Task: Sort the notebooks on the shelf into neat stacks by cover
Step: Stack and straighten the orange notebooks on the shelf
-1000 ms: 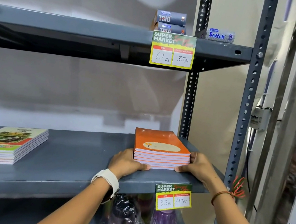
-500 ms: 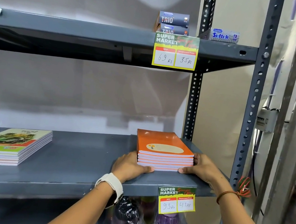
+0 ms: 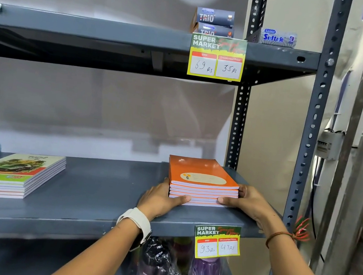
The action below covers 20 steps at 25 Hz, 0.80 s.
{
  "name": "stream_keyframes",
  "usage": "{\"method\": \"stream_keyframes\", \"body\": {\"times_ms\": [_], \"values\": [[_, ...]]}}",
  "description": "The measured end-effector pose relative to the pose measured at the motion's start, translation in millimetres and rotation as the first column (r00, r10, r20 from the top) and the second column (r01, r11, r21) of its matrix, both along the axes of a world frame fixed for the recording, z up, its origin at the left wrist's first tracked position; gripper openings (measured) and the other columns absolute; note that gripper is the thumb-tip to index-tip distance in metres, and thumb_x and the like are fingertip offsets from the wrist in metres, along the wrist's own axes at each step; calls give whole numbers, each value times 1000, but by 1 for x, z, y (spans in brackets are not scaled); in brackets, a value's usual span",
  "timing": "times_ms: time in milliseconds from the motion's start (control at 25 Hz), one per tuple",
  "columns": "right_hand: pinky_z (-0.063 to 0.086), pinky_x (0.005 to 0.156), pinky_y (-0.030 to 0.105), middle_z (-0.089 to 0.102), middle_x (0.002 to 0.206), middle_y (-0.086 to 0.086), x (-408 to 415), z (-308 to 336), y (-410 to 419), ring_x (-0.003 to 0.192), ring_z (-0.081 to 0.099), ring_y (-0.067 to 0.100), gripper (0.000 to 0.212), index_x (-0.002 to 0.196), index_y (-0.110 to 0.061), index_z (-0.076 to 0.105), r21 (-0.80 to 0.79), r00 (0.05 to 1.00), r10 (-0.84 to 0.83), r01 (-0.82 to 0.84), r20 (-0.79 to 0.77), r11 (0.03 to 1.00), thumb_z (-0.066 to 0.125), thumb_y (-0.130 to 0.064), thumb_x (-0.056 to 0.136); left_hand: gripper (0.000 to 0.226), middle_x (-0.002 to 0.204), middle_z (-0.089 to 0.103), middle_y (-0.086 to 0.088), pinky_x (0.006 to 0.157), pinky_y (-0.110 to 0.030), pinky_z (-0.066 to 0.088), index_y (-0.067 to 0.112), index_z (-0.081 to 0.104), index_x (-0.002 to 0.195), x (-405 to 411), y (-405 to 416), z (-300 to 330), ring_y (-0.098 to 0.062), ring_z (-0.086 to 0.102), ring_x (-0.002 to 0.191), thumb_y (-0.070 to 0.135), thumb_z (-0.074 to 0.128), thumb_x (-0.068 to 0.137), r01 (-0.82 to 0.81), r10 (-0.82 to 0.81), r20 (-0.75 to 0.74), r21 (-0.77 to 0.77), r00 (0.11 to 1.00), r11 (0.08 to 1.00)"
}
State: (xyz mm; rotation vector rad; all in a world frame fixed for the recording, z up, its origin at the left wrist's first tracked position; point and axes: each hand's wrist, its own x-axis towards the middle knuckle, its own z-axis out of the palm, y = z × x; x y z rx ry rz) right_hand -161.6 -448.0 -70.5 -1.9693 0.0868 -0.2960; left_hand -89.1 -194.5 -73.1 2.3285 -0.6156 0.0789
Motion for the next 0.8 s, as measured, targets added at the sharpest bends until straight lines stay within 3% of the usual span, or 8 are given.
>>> {"method": "stream_keyframes", "body": {"times_ms": [240,440,560,640,720,800], "values": [[53,98,41,77,102,-7,4,-3,-3,98,73,15,72,103,-18,72,-43,1000,-9,10,4,999,91,-55,43,61,133,61,13,101,-37,46,37,50,131,2,-1,-3,-21,58,123,69,53,80,-1,-8,87,94,996,996],[52,100,40,77,103,-6,3,-3,-4,99,72,16,75,106,-18,71,-34,1000,9,-9,-7,999,92,-55,43,57,132,62,13,102,-37,46,37,53,130,1,0,-3,-20,58,122,67,55,80,15,-22,91,80,996,997],[49,102,38,74,111,-5,0,2,3,104,70,16,74,118,-18,66,36,1000,6,-7,6,999,87,-55,57,79,138,57,8,102,-39,47,30,40,143,-1,0,-1,-23,56,126,69,58,76,13,-15,47,32,999,999],[47,99,31,68,120,-5,-3,6,10,109,64,16,70,130,-23,55,58,998,-56,54,37,997,74,-59,72,108,142,54,6,103,-40,46,20,8,155,-3,-1,1,-25,53,129,74,55,74,7,-8,-13,-37,1000,999],[43,91,28,64,119,-6,-6,8,17,107,61,15,55,129,-33,50,35,994,-91,89,68,995,63,-59,82,105,141,54,7,105,-42,45,23,-3,155,-6,-1,2,-25,52,130,75,46,79,17,-18,-18,-86,1000,996],[44,90,28,66,113,-8,-9,8,21,102,62,12,41,120,-37,51,8,991,-103,103,86,995,59,-57,85,86,140,55,7,105,-42,44,26,8,154,-9,-1,4,-25,53,128,71,38,86,37,-36,15,-83,999,996]]}}
